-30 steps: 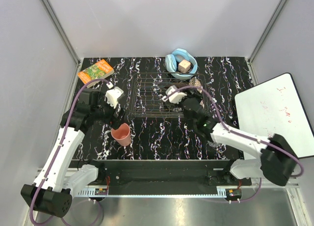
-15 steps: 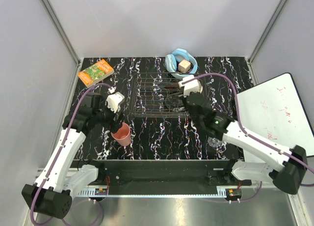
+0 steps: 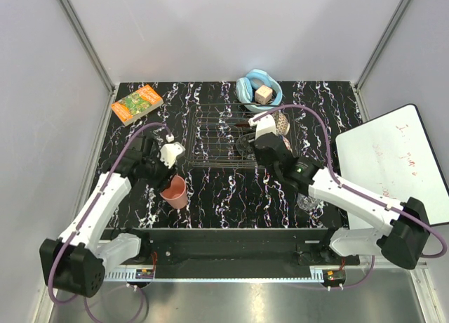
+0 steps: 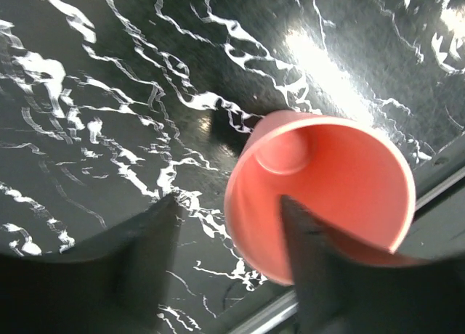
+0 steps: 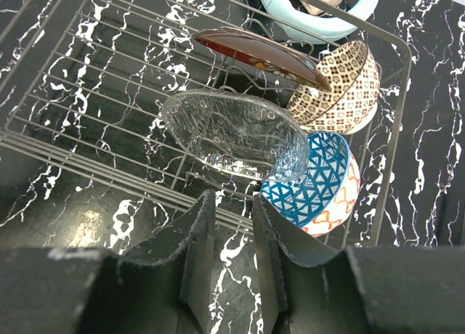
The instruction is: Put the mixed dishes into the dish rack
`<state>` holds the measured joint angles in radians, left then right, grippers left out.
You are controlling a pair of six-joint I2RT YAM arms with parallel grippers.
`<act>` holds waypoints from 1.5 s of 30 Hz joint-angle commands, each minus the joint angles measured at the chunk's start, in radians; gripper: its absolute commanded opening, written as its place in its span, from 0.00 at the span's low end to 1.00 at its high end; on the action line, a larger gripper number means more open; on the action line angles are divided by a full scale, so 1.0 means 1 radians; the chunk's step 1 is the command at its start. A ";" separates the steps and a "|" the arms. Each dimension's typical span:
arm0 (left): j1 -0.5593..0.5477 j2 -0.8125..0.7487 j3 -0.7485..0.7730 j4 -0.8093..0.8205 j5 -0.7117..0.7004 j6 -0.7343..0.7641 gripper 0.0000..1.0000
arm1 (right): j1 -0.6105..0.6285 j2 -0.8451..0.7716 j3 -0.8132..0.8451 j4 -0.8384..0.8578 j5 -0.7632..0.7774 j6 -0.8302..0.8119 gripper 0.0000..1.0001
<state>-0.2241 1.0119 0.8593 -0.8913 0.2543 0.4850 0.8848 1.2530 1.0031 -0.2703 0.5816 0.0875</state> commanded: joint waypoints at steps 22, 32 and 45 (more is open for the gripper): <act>0.065 -0.053 0.358 -0.132 0.186 0.040 0.00 | 0.072 0.196 0.061 0.055 -0.115 0.100 0.29; 0.066 -0.045 0.391 -0.087 0.201 -0.029 0.00 | 0.072 0.284 0.051 0.196 -0.062 0.110 0.29; 0.074 -0.065 0.345 -0.063 0.177 -0.031 0.00 | 0.075 0.269 0.017 0.230 -0.132 0.032 0.59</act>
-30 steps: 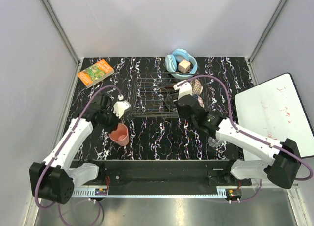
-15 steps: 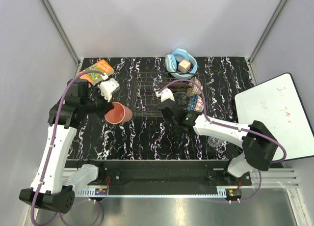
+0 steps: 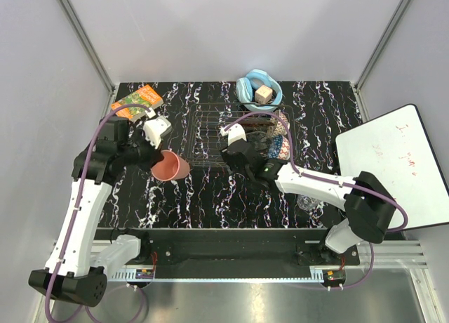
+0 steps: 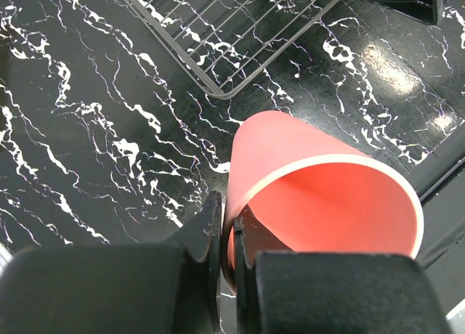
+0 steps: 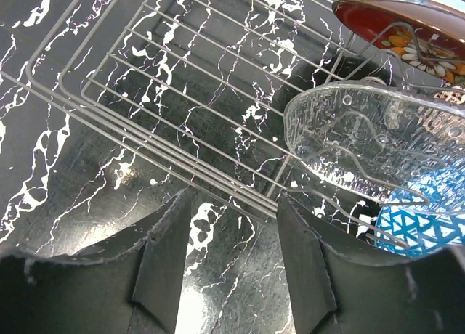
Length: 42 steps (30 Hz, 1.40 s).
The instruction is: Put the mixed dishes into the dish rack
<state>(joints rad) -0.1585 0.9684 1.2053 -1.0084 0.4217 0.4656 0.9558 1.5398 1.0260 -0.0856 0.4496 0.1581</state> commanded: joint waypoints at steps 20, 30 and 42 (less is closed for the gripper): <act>0.030 -0.046 0.025 0.054 -0.020 -0.002 0.00 | -0.035 0.083 -0.026 0.035 -0.133 -0.040 0.54; 0.033 -0.042 0.028 0.059 -0.031 -0.002 0.00 | -0.052 0.149 -0.040 0.029 -0.224 -0.045 0.37; 0.033 -0.040 0.040 0.068 -0.046 -0.004 0.00 | -0.052 0.141 -0.044 -0.043 -0.446 -0.048 0.07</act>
<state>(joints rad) -0.1314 0.9367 1.2007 -0.9928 0.3874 0.4660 0.8886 1.6318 1.0206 0.0422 0.2050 0.0521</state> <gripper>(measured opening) 0.053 0.413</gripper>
